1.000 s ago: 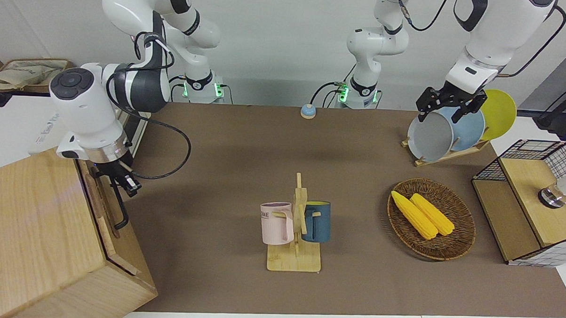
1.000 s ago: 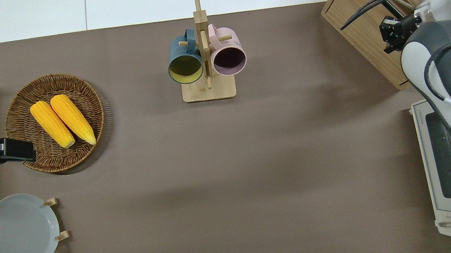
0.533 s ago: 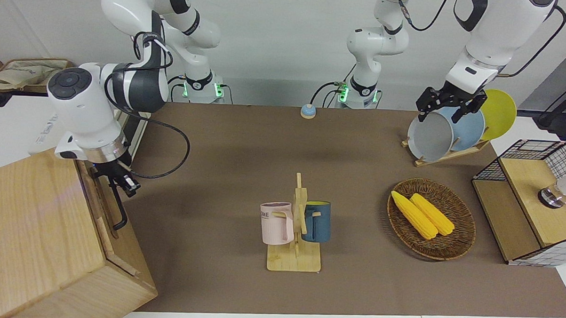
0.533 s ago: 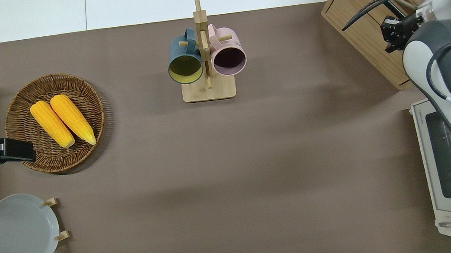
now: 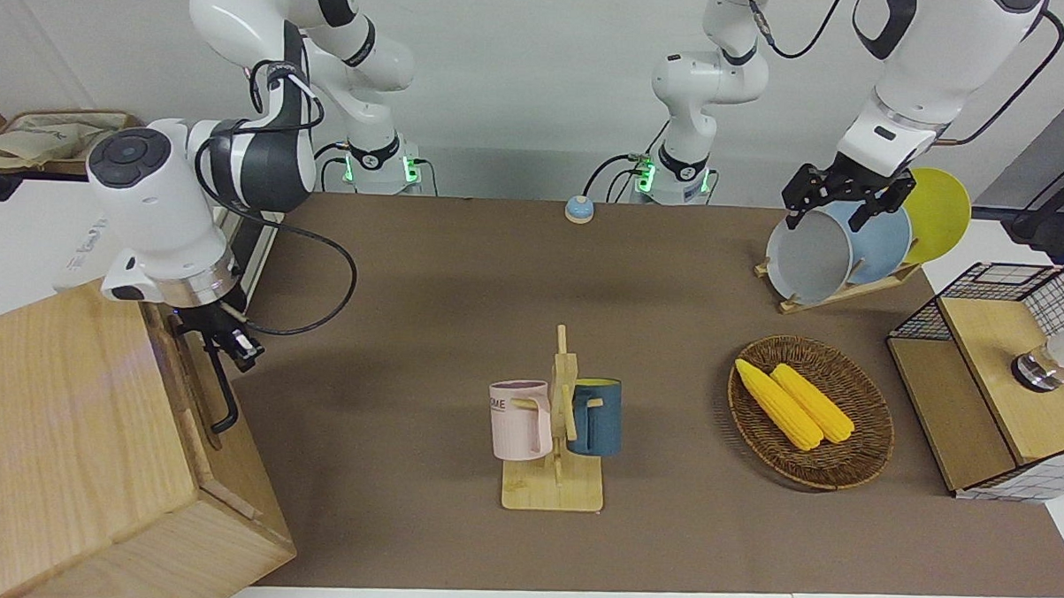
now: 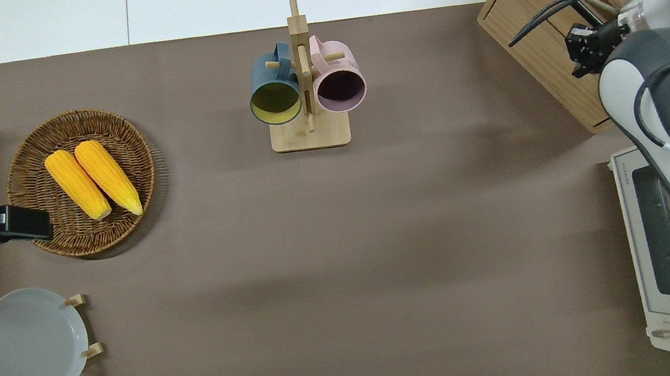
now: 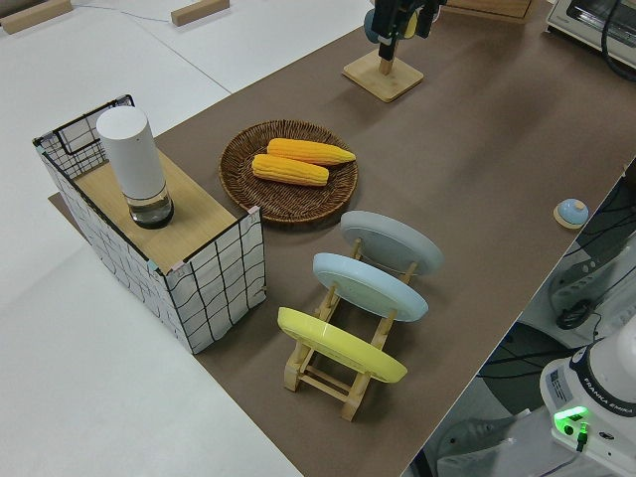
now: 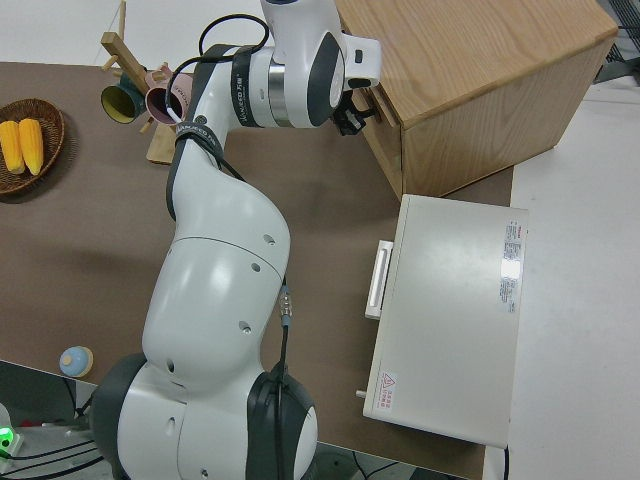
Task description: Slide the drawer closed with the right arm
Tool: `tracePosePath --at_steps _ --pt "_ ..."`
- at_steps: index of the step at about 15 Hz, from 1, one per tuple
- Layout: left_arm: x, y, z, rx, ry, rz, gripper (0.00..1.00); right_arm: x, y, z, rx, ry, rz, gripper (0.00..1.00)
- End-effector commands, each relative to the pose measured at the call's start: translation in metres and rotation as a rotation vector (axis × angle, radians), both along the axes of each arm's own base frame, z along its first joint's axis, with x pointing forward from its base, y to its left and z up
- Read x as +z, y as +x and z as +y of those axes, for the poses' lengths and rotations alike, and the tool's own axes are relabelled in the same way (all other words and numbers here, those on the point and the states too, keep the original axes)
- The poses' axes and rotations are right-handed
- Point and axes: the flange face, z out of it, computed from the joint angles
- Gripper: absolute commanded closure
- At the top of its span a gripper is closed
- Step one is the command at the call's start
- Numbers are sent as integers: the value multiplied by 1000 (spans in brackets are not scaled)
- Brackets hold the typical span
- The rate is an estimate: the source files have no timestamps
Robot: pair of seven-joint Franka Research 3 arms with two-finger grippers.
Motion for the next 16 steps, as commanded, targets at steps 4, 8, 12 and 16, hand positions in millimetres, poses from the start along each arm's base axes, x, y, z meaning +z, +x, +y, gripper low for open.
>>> tracePosePath --at_steps 4,8,12,16 --pt "4 2 1 -11 16 5 7 2 -16 60 336 -3 151 1000" --pt "4 2 1 -11 16 5 7 39 -35 85 386 64 135 1000" --pt "3 2 1 -11 16 6 7 76 -59 110 477 66 117 1000" --pt "3 2 1 -11 16 6 7 106 -81 124 589 63 91 1000"
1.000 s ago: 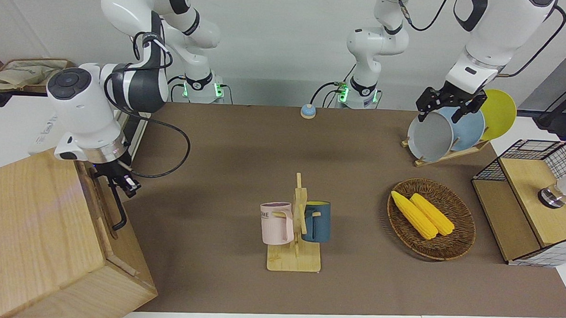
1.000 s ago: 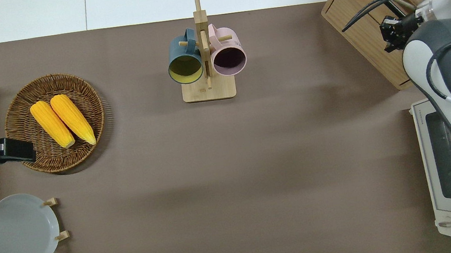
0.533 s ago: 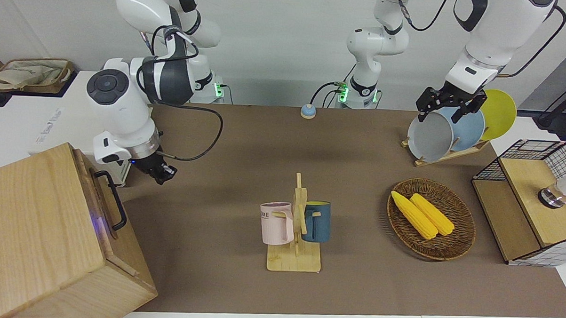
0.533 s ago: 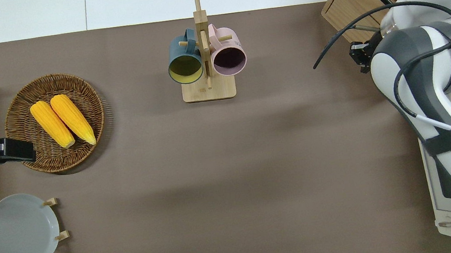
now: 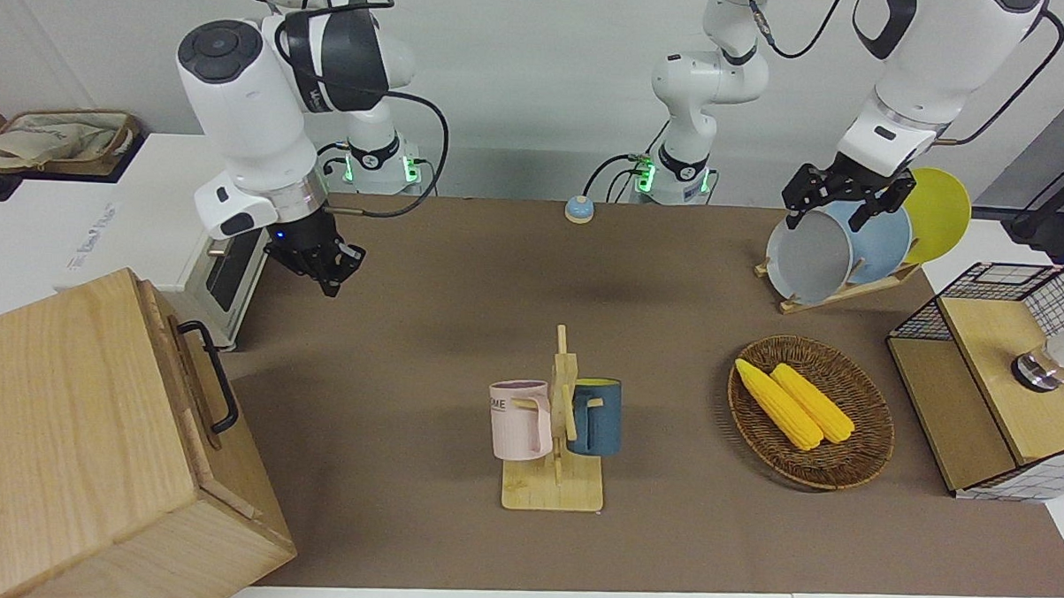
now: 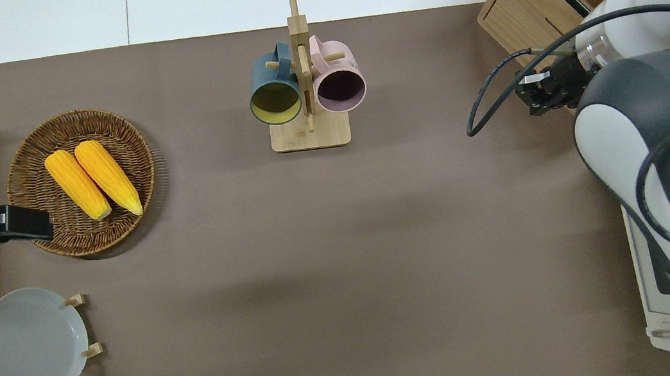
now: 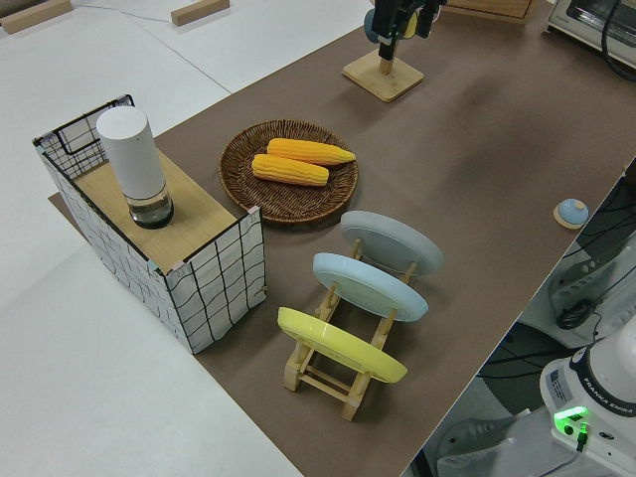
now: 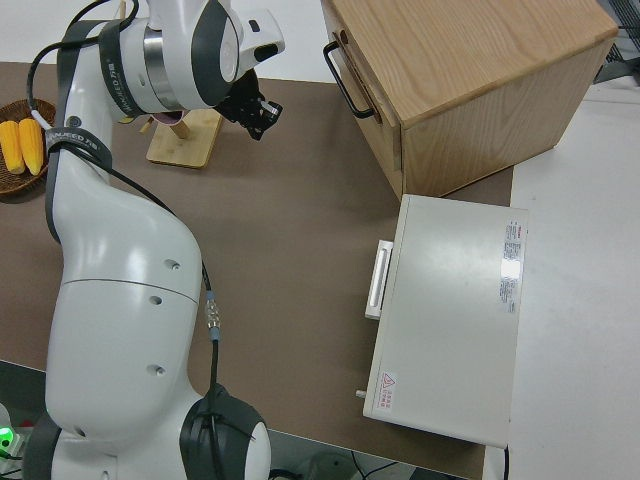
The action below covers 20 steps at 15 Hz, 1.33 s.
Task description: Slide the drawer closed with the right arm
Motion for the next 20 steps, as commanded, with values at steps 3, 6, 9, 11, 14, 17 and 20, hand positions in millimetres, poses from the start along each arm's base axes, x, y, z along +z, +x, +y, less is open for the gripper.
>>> tracePosePath --at_steps 3,6,9,11,14,17,20 --pt "4 2 1 -11 16 5 7 30 -35 9 145 24 -10 1000" --pt "4 2 1 -11 16 5 7 37 -40 6 167 9 -15 978" --pt "4 2 1 -11 16 5 7 38 -40 6 155 3 -14 351" --pt "4 2 1 -11 16 5 7 40 -40 5 160 -4 -19 9" --pt "4 2 1 -11 16 5 7 41 -41 3 172 -17 -10 13" --pt "4 2 1 -11 16 5 7 38 -45 4 182 -62 20 13" --pt "4 2 1 -11 16 5 7 40 -45 6 186 -55 18 11"
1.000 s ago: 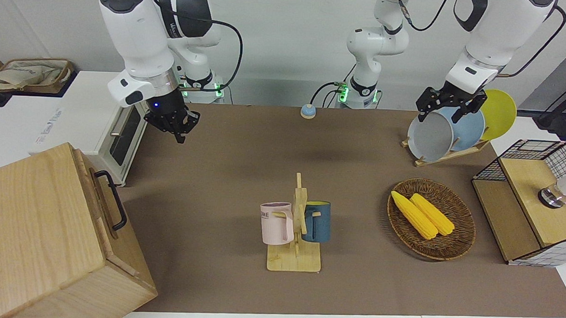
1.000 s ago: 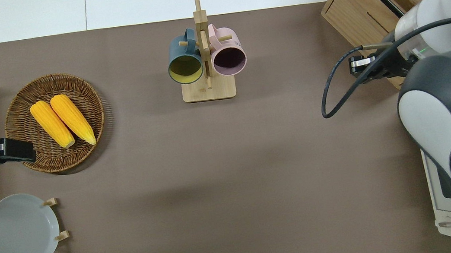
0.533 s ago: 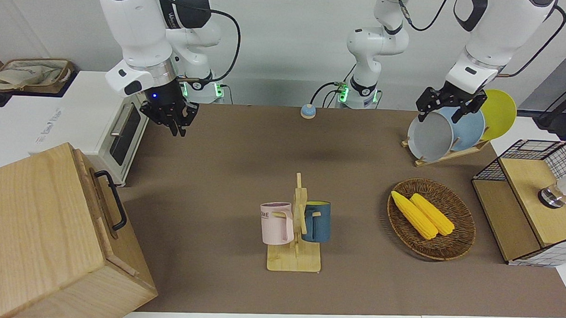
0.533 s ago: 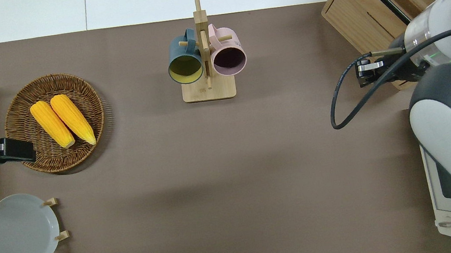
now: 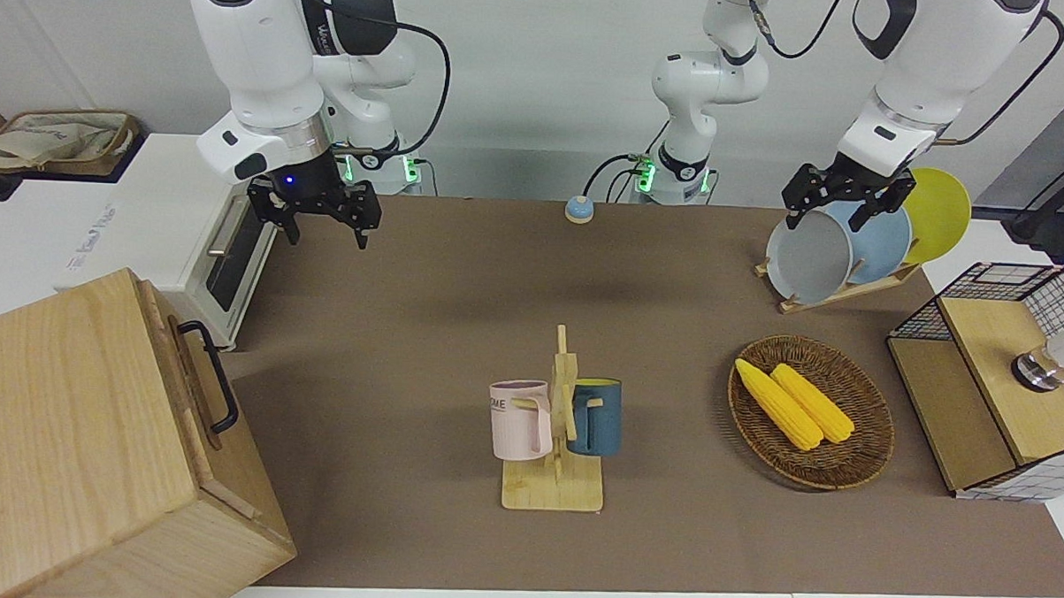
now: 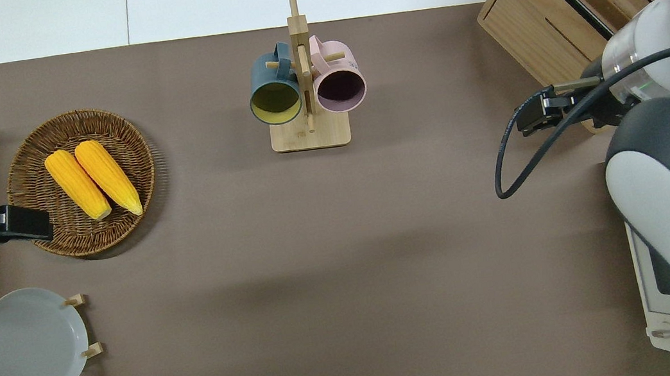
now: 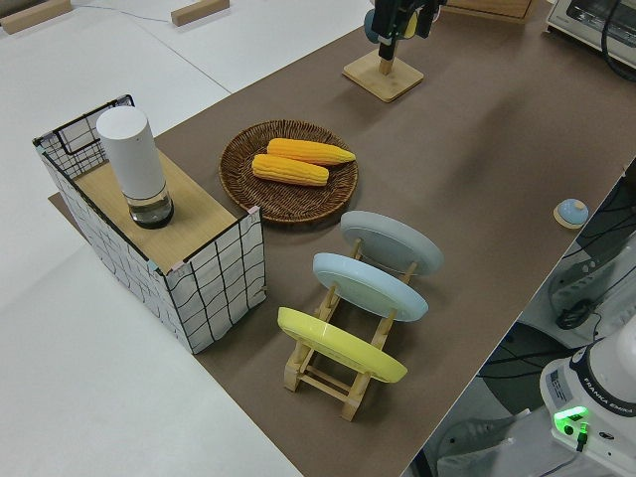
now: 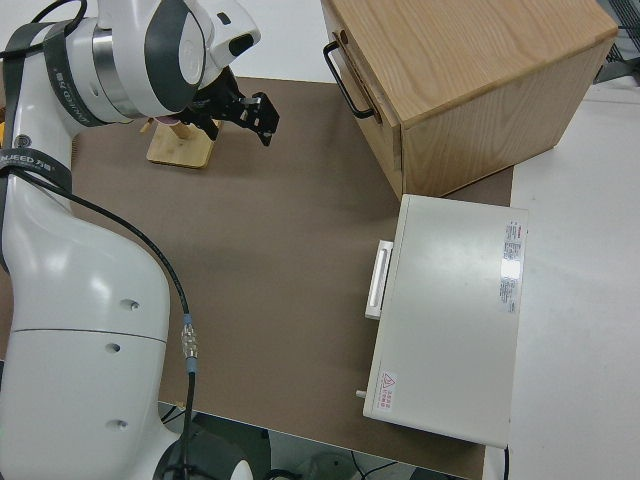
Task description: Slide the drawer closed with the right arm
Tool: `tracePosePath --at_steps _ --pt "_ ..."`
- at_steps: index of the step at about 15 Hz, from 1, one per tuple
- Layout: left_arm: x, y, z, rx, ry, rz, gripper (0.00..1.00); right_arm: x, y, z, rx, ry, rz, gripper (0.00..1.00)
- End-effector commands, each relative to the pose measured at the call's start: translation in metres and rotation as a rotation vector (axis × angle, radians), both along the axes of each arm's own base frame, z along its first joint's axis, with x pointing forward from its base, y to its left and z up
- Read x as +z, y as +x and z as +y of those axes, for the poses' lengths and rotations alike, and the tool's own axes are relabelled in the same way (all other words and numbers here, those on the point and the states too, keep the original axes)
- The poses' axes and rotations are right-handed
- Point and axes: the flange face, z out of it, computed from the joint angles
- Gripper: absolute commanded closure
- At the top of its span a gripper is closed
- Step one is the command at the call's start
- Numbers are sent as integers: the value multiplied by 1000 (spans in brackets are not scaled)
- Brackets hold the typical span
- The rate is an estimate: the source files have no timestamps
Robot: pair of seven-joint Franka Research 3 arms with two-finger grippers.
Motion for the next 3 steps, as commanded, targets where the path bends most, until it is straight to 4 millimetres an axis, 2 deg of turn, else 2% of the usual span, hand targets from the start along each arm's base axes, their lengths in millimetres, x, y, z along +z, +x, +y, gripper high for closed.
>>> tracePosePath --at_steps 1,3 --pt "4 2 1 -11 16 5 7 9 -8 0 26 -5 -1 13" --pt "4 2 1 -11 16 5 7 12 -7 -1 26 -4 -8 13"
